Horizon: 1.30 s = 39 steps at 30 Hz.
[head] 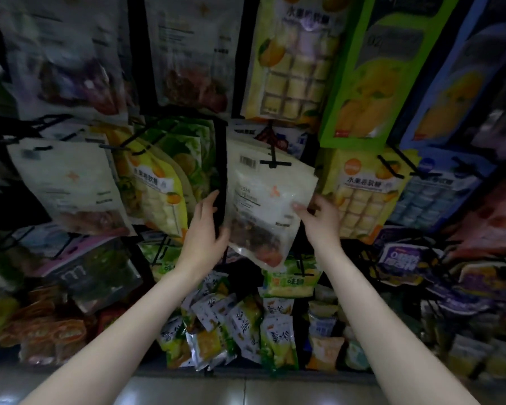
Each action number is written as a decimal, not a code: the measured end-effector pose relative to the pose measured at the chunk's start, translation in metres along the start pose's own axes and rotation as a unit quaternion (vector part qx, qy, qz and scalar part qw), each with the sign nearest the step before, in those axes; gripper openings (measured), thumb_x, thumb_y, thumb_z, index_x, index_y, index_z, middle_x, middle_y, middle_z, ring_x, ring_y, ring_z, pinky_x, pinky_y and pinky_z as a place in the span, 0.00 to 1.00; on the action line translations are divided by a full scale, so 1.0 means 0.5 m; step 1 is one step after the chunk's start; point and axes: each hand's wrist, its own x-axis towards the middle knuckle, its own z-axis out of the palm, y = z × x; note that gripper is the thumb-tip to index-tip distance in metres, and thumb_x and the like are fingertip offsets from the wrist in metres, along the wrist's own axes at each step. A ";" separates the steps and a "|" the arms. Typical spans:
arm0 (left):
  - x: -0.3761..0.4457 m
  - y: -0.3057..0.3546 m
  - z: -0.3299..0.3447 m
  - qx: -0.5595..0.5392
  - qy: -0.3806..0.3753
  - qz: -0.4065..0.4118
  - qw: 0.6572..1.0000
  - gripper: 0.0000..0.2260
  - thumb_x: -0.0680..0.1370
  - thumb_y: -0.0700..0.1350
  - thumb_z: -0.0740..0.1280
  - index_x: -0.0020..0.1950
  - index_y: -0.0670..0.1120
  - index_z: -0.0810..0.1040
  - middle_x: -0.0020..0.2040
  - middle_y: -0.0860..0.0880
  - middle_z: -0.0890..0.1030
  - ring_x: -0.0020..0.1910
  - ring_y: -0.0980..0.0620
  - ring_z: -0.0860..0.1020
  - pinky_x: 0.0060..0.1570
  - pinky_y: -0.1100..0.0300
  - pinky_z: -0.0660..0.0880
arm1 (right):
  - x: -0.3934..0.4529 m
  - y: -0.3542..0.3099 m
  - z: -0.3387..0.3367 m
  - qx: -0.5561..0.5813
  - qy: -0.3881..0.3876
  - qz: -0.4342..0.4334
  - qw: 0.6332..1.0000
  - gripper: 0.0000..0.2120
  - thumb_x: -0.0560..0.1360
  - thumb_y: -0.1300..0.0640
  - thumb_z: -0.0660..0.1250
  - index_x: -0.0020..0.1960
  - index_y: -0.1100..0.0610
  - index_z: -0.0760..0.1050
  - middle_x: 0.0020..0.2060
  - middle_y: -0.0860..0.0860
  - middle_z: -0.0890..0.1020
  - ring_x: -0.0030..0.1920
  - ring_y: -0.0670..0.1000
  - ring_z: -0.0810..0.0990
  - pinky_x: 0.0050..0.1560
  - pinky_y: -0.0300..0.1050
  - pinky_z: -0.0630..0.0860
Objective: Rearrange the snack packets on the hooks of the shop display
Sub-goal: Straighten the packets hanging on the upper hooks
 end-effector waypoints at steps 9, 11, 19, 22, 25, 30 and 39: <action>-0.018 -0.014 -0.093 -0.039 -0.147 0.112 0.982 0.34 0.78 0.49 0.64 0.76 0.57 0.45 0.74 0.53 0.57 0.66 0.62 0.62 0.61 0.66 0.62 | -0.171 -0.109 -0.017 -0.130 -0.060 -0.189 0.971 0.05 0.77 0.58 0.65 0.46 0.61 0.74 0.42 0.53 0.81 0.44 0.51 0.80 0.43 0.43 0.74; -0.019 0.005 -0.108 -0.059 -0.161 0.128 0.977 0.36 0.77 0.52 0.65 0.74 0.61 0.43 0.74 0.54 0.54 0.66 0.63 0.59 0.63 0.66 0.59 | -0.198 -0.134 -0.030 -0.132 -0.045 -0.218 0.966 0.10 0.77 0.59 0.65 0.42 0.66 0.71 0.36 0.60 0.77 0.38 0.57 0.75 0.36 0.42 0.68; 0.004 0.085 -0.235 -0.151 -0.017 0.198 0.968 0.38 0.70 0.61 0.70 0.70 0.68 0.48 0.75 0.50 0.49 0.74 0.60 0.50 0.71 0.52 0.57 | -0.220 -0.335 -0.005 0.017 0.040 -0.283 0.958 0.09 0.75 0.60 0.67 0.39 0.54 0.71 0.34 0.47 0.80 0.35 0.44 0.79 0.35 0.43 0.75; 0.040 0.086 -0.308 -0.172 0.006 0.156 0.973 0.39 0.70 0.53 0.72 0.71 0.67 0.51 0.70 0.59 0.59 0.67 0.61 0.63 0.68 0.63 0.61 | -0.197 -0.385 0.041 0.060 0.040 -0.304 0.950 0.06 0.75 0.61 0.68 0.45 0.52 0.72 0.42 0.48 0.82 0.42 0.44 0.82 0.40 0.40 0.78; 0.069 0.070 -0.378 -0.180 0.014 0.147 0.972 0.40 0.69 0.51 0.73 0.74 0.62 0.54 0.66 0.70 0.61 0.60 0.72 0.66 0.60 0.79 0.61 | -0.167 -0.425 0.104 0.073 0.033 -0.338 0.938 0.18 0.75 0.63 0.67 0.60 0.52 0.66 0.50 0.47 0.81 0.46 0.47 0.83 0.41 0.44 0.81; 0.108 0.036 -0.497 -0.154 0.124 0.134 0.971 0.38 0.65 0.56 0.72 0.71 0.64 0.56 0.69 0.65 0.61 0.68 0.68 0.59 0.70 0.63 0.58 | -0.115 -0.480 0.214 0.012 -0.051 -0.391 0.919 0.18 0.76 0.60 0.65 0.65 0.50 0.71 0.56 0.44 0.75 0.52 0.46 0.79 0.51 0.49 0.80; 0.149 -0.023 -0.621 -0.088 0.312 0.092 0.941 0.36 0.73 0.53 0.70 0.75 0.57 0.54 0.61 0.54 0.65 0.60 0.62 0.66 0.54 0.78 0.60 | -0.082 -0.599 0.393 0.019 -0.162 -0.444 0.881 0.23 0.77 0.63 0.65 0.70 0.57 0.67 0.56 0.48 0.70 0.59 0.47 0.73 0.63 0.42 0.72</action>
